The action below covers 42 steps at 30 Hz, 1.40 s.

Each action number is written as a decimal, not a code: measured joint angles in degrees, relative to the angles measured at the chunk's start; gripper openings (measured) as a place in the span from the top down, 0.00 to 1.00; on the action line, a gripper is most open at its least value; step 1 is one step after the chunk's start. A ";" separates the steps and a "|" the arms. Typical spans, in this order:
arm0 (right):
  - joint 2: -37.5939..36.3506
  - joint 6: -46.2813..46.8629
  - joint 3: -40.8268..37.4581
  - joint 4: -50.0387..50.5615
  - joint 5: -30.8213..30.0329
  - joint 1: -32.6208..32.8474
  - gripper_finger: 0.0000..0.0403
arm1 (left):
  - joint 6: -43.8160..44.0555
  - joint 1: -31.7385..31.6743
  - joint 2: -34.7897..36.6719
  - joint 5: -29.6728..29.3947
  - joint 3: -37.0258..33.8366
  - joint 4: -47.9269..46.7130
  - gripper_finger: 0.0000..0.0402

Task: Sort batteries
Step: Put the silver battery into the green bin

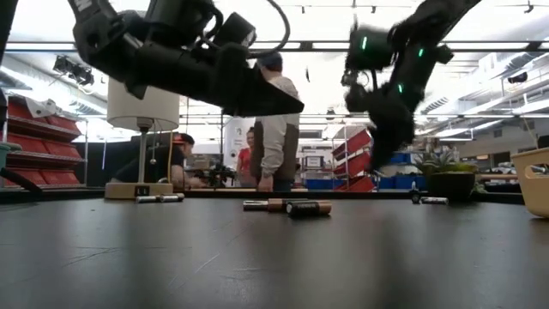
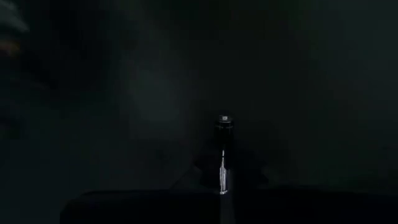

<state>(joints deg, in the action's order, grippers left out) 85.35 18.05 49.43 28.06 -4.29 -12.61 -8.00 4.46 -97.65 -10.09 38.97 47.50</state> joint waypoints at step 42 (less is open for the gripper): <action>6.37 -14.21 -16.52 -87.27 -20.49 25.04 0.99 | 12.49 -1.63 0.02 4.83 0.25 10.52 0.70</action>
<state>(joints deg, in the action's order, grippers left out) 91.72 3.84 32.91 -59.21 -24.77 12.43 4.49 2.83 -97.62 -5.26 39.22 58.02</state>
